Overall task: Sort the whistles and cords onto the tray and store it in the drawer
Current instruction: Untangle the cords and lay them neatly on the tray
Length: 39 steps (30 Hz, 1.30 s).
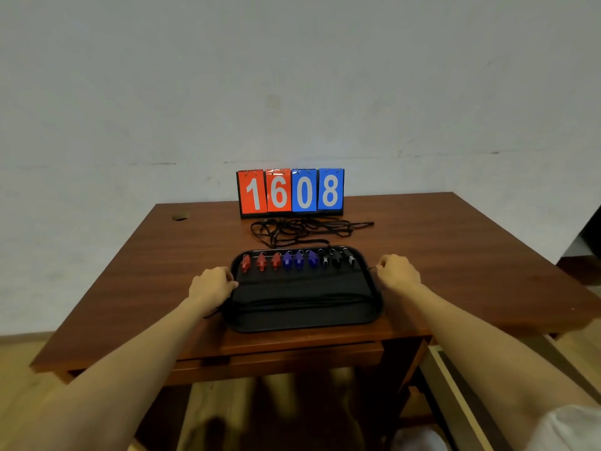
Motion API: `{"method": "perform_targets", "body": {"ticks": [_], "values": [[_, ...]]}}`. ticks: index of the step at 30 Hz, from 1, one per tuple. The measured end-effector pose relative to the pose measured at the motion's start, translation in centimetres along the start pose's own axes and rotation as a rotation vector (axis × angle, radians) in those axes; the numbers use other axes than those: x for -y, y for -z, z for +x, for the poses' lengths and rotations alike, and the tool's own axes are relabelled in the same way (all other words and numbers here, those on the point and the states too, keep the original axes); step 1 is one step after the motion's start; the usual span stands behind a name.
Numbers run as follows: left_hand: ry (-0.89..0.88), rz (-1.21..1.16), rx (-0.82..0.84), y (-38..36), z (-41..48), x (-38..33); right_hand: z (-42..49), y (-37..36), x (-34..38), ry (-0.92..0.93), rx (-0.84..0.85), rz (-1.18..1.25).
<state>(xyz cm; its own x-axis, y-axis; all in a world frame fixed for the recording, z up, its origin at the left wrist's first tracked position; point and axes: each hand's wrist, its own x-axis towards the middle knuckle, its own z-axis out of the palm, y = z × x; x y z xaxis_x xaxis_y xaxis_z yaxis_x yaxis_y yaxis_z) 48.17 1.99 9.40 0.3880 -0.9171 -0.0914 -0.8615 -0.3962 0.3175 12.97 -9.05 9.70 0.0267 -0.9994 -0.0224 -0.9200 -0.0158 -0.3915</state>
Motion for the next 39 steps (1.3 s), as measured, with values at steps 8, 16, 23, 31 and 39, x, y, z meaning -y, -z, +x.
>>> {"method": "perform_targets", "body": {"ticks": [8,16,23,31,39], "values": [[-0.011,0.088,-0.023,-2.1,-0.1,1.1,-0.7,-1.3,-1.4,-0.153,0.012,0.213],[-0.027,0.072,-0.072,-3.0,-0.7,1.5,-0.9,-2.2,-2.4,-0.178,0.055,0.246],[-0.034,0.147,-0.085,-3.2,-1.1,1.4,-0.9,-2.3,-2.7,-0.135,0.078,0.242],[-0.205,0.373,-0.062,-3.9,-1.5,0.5,-1.1,-2.9,-2.3,0.24,0.048,-0.054],[-0.325,0.435,0.008,-4.7,-1.7,-1.4,-1.4,-4.4,-1.6,0.439,0.19,-0.318]]}}
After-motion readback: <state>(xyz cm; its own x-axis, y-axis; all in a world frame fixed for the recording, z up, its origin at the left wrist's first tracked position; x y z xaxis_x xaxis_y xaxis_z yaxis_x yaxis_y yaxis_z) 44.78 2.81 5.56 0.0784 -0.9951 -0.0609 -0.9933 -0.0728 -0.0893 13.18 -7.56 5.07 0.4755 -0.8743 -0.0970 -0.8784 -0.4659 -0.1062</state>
